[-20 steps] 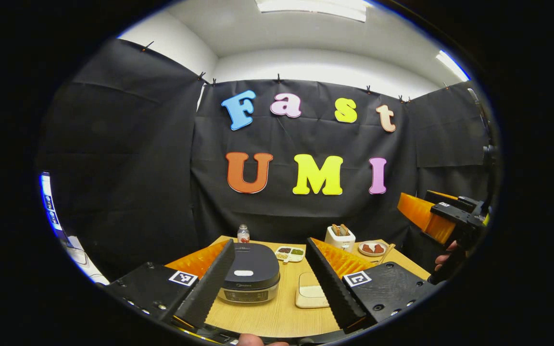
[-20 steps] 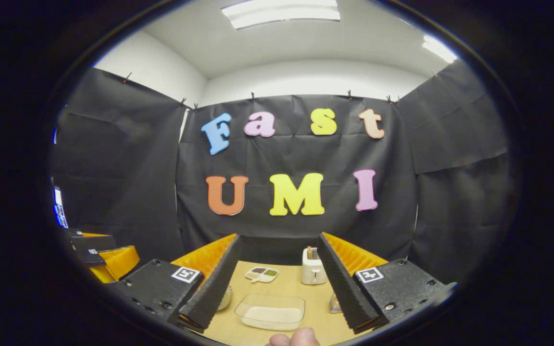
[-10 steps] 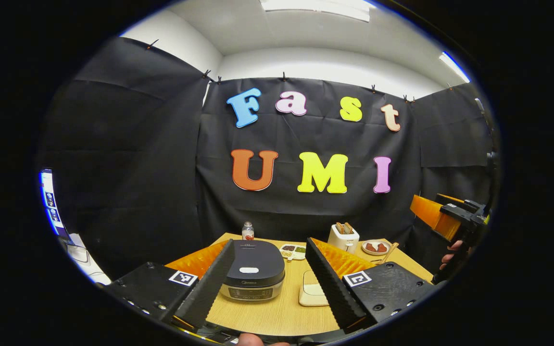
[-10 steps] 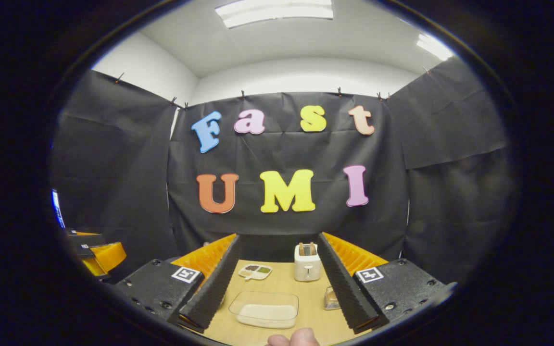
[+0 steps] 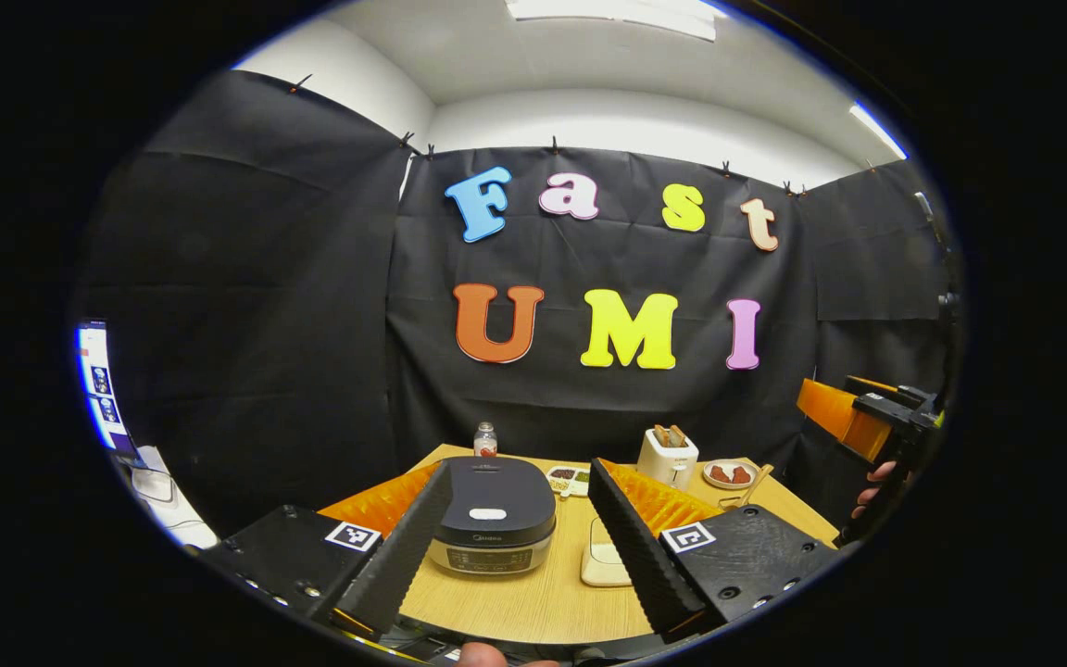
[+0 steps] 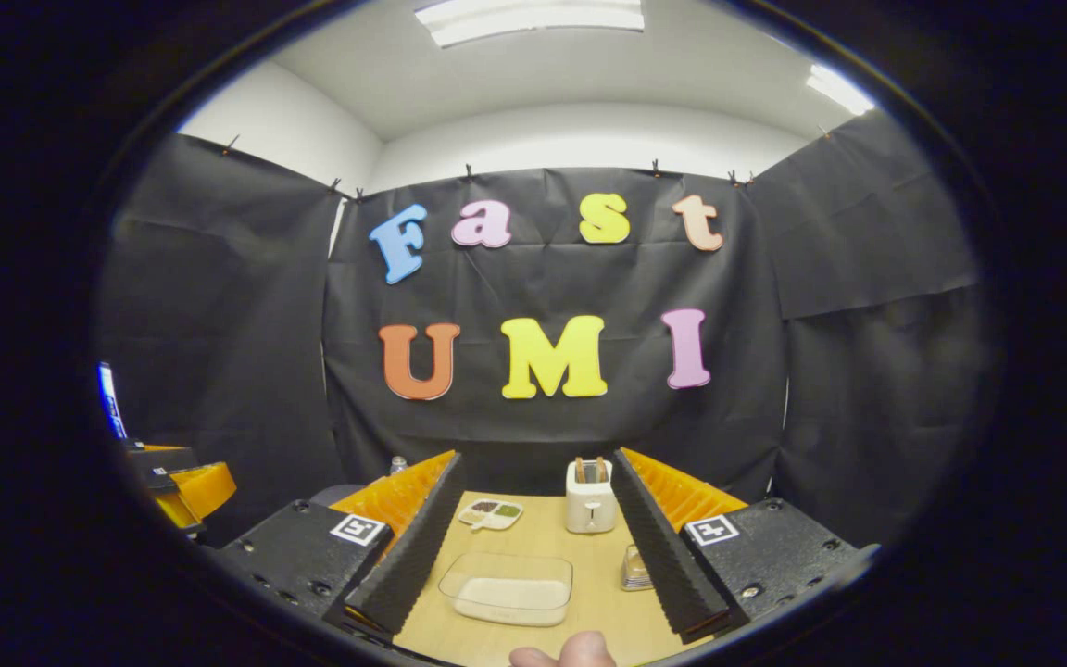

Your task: Close the left gripper, press the button to open the rice cooker; take a wooden spoon from the chopstick holder with the right hand, scoop a spoonful of rice and pour it into the rice cooker, then put the wooden spoon back into the chopstick holder.

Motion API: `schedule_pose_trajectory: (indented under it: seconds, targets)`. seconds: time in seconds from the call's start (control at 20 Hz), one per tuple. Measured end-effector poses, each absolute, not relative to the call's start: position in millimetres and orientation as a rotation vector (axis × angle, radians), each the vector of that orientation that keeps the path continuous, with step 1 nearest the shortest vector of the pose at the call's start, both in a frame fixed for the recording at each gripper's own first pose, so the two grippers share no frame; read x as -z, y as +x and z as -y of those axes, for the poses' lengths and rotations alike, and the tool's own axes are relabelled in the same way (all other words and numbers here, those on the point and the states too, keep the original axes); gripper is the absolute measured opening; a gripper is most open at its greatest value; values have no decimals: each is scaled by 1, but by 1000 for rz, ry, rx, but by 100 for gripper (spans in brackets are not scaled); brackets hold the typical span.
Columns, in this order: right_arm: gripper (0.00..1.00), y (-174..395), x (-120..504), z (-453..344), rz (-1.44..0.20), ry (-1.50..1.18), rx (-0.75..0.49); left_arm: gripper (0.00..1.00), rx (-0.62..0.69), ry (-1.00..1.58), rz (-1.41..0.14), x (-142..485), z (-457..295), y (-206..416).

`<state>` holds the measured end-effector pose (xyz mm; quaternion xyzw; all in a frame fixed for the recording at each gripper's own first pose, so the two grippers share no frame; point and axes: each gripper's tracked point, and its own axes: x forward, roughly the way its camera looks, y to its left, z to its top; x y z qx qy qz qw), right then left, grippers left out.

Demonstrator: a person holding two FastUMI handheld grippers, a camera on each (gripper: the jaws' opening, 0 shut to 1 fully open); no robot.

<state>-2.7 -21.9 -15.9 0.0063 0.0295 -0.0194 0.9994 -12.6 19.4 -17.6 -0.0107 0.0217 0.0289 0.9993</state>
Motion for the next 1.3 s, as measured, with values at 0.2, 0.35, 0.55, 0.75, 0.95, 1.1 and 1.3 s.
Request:
schedule_pose_trajectory:
  seconds: [0.2, 0.35, 0.55, 0.75, 0.95, 1.1, 1.3]
  targets:
    - [100, 7, 24, 22, -64, -2, 22, 94, -66, -37, -97, 33, -21, -3]
    - [100, 20, 37, 31, -98, 7, 24, 95, -65, -45, -148, 46, -20, 10]
    - [100, 41, 51, 57, -123, 6, 62, 78, -49, -63, -254, 70, -23, 37]
    - [100, 63, 59, 94, -129, 7, 127, 55, -31, -118, -395, 106, -24, 69]
    - [100, 82, 70, 120, -150, 26, 176, 18, -90, -107, -498, 136, -45, 100]
    - [100, 94, 82, 132, -176, 26, 197, 0, -77, -108, -570, 153, -48, 114]
    - [100, 104, 90, 146, -195, 15, 221, 0, -72, -136, -628, 174, -62, 144]
